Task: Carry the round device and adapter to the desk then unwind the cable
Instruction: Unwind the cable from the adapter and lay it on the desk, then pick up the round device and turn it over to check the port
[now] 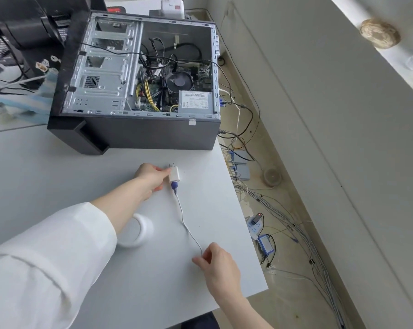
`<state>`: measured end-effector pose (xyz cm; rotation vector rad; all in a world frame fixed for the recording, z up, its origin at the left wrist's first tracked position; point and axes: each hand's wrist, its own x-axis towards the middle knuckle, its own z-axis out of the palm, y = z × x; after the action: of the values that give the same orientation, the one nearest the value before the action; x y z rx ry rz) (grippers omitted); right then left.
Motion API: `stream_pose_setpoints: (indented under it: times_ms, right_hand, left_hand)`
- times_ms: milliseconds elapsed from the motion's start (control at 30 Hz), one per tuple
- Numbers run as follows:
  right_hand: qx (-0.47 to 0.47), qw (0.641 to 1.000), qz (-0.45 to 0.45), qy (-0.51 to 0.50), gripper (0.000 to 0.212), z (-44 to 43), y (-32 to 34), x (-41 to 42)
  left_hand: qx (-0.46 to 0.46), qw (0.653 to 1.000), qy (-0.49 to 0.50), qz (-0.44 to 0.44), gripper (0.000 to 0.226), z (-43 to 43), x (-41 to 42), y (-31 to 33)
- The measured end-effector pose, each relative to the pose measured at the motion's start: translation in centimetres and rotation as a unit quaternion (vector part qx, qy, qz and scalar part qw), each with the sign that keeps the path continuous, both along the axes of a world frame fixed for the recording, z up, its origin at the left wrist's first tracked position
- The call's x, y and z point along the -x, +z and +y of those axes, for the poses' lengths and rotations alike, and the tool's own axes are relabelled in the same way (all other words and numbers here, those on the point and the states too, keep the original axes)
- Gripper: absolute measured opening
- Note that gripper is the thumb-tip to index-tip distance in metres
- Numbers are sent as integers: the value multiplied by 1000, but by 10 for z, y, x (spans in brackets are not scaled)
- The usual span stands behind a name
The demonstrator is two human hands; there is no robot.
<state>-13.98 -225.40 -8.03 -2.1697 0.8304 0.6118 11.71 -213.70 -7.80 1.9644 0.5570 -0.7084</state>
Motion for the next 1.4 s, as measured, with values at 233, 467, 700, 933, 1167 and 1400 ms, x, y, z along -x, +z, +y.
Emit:
stream_pose_setpoints:
  times_ms: [233, 467, 700, 933, 1167, 1400]
  right_hand:
    - [6, 1000, -23, 0, 34, -9, 7, -13]
    - [-19, 997, -71, -21, 35, -7, 25, -50]
    - [-107, 988, -112, -27, 33, 16, 48, -98]
    - [-256, 965, -48, -8, 32, 47, 57, -117]
    - [-304, 952, 25, 4, 39, 62, 54, -119]
    - [-321, 946, 48, 7, 58, 70, 47, -119]
  left_hand:
    - [24, 1000, 0, -6, 35, 34, 1, 22]
    - [47, 999, 21, 10, 37, 78, 20, 41]
    - [75, 996, 51, 17, 37, 125, 53, 54]
    - [129, 986, 96, 48, 37, 157, 92, 53]
    - [194, 971, 119, 68, 40, 155, 122, 53]
    - [220, 967, 100, 79, 34, 145, 142, 47]
